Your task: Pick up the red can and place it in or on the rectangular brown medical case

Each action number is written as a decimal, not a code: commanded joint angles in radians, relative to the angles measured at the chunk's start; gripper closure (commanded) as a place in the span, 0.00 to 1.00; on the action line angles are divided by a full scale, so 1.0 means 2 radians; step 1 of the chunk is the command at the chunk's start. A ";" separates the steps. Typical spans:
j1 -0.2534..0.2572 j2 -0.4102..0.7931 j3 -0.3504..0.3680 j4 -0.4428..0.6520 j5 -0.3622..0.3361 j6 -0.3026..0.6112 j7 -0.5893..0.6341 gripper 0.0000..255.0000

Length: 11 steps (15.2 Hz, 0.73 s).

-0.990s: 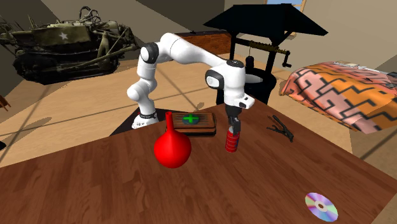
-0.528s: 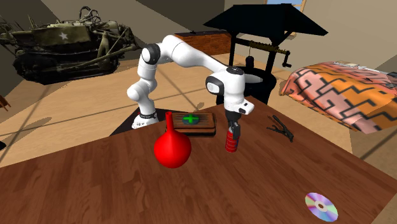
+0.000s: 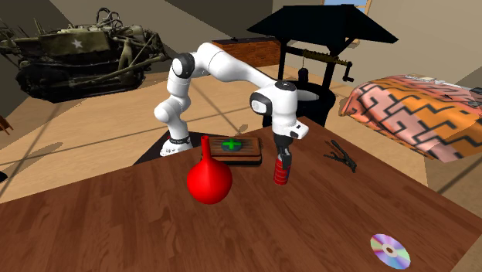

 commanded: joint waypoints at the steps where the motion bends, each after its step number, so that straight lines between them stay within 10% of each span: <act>1: 0.000 0.000 0.000 0.000 0.000 0.000 0.000 1.00; 11: 0.000 -0.004 -0.001 0.013 -0.003 -0.018 0.003 1.00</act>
